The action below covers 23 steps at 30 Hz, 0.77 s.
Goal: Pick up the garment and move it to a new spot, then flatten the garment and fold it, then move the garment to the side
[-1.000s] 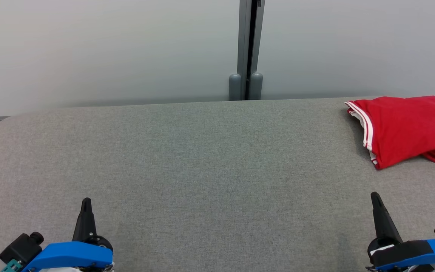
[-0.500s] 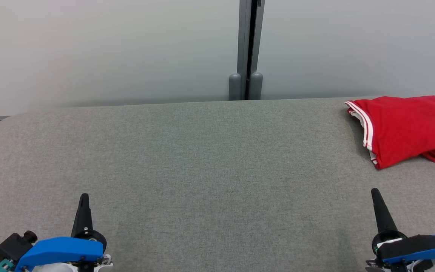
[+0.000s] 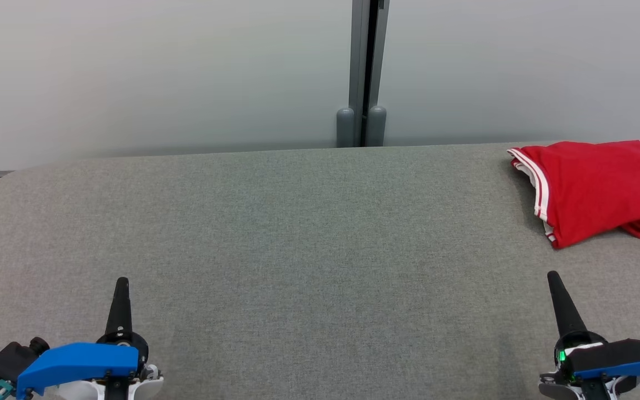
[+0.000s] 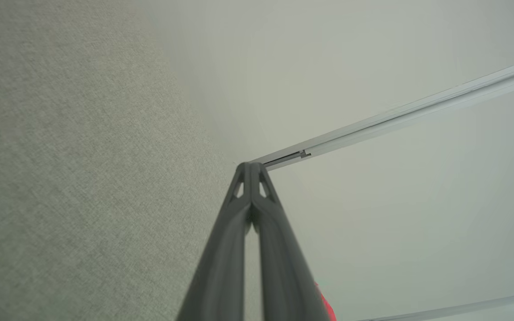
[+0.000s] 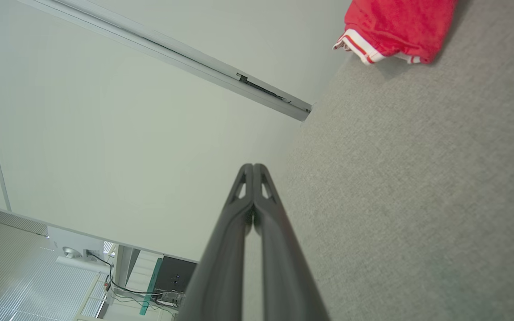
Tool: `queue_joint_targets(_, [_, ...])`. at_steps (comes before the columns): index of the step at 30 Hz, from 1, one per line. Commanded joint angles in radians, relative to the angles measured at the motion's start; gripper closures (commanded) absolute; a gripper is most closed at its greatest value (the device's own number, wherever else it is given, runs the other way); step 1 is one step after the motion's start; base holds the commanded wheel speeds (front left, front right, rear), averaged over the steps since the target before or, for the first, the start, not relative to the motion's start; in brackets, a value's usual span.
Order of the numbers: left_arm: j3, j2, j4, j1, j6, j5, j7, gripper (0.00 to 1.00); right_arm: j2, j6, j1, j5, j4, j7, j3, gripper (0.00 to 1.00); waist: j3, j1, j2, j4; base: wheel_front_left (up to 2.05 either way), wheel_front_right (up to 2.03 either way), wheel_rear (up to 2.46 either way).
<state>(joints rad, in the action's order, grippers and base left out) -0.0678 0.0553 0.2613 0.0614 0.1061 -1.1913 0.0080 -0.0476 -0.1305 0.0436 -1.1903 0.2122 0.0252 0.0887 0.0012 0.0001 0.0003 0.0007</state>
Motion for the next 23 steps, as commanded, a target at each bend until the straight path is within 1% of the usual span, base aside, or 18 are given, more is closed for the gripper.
queue_joint_targets(1, [-0.008,-0.001,-0.01,0.019,0.005,-0.023,0.008,1.0,-0.007,0.0,0.025,-0.027,-0.003,0.007,0.005,1.0,0.0,-0.0001,-0.0003,0.0,0.0,0.0,0.0])
queue_joint_targets(23, [-0.028,-0.003,-0.014,0.036,0.016,-0.21,0.055,1.0,-0.007,0.0,0.045,-0.214,0.014,0.046,0.014,1.0,0.001,-0.0001,-0.0003,0.0,0.0,0.0,0.0])
